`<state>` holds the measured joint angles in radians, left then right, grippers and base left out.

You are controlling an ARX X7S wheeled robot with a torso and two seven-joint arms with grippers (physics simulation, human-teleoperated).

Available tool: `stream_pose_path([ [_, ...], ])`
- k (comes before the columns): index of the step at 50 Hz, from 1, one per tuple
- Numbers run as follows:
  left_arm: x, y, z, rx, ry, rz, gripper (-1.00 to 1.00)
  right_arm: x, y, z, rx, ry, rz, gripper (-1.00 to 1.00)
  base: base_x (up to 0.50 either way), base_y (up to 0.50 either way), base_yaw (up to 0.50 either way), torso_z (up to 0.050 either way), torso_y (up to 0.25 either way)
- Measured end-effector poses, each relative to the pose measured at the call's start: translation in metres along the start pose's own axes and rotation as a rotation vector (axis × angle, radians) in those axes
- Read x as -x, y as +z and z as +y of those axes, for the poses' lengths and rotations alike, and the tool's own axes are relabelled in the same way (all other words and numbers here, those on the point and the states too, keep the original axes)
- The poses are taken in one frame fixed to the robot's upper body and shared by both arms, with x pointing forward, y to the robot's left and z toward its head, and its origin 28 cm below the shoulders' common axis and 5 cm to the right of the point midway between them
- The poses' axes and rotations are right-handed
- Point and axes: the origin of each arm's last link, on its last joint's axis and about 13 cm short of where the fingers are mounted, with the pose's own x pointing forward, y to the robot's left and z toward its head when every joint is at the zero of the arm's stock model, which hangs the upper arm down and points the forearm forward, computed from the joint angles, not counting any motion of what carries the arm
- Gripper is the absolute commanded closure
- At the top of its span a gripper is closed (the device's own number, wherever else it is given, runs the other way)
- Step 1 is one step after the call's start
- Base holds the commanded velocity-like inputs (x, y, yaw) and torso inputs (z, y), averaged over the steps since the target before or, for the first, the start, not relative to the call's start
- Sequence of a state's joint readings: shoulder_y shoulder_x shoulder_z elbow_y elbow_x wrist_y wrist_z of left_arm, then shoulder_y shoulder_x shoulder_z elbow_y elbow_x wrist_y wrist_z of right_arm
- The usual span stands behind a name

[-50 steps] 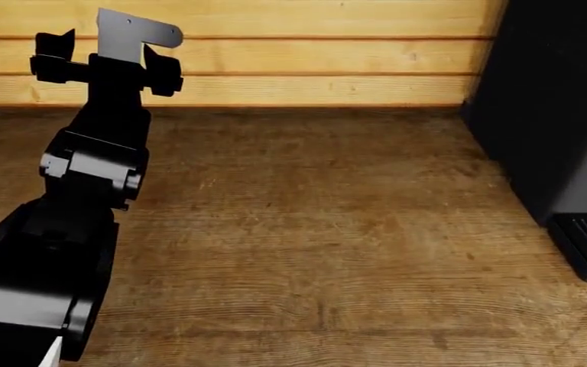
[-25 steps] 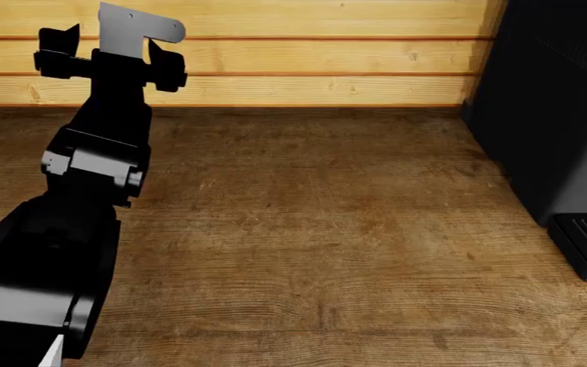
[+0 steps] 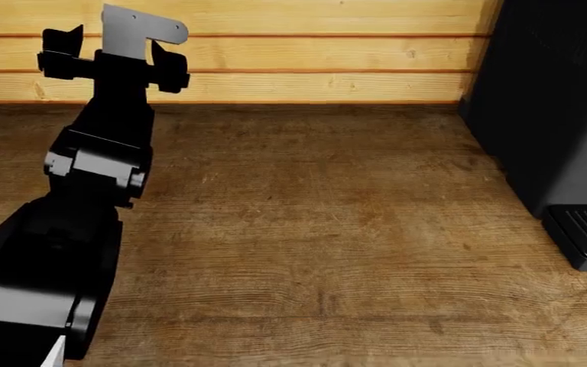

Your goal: Pick the mug from the cabinet, place it under the coffee machine dispenser, and press the start button.

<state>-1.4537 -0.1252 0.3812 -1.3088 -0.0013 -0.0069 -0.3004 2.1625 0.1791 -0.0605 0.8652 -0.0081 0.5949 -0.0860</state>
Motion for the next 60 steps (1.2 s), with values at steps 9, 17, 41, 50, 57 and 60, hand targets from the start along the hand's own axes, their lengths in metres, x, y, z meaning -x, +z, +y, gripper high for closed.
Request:
stream_pose_path([
  [9,0.000,0.000,0.000,-0.001,-0.001,0.000,-1.00,0.003,0.005,0.000,0.007,0.011,-0.049,1.00,-0.50,0.04,0.00,0.000,0.000],
  [17,0.000,-0.001,-0.001,0.001,-0.002,0.002,-1.00,0.004,0.007,0.000,0.007,0.014,-0.066,1.00,-0.50,0.04,0.00,0.000,0.000],
  [41,0.002,-0.007,-0.002,0.007,-0.007,0.018,-1.00,0.031,-0.014,-0.002,0.007,-0.004,0.041,1.00,-0.16,0.01,0.00,0.000,0.000],
  [50,0.003,-0.008,-0.003,0.007,-0.009,0.023,-1.00,0.068,-0.058,0.002,0.005,0.040,0.142,1.00,0.00,0.00,0.00,0.000,0.000],
  [57,0.004,-0.009,-0.005,0.006,-0.013,0.027,-1.00,0.098,-0.104,0.009,0.000,0.091,0.214,1.00,0.00,0.00,0.00,0.000,0.000],
  [60,0.004,-0.010,-0.006,0.005,-0.015,0.028,-1.00,0.111,-0.124,0.013,-0.005,0.113,0.255,1.00,0.00,0.00,0.00,0.000,0.000],
])
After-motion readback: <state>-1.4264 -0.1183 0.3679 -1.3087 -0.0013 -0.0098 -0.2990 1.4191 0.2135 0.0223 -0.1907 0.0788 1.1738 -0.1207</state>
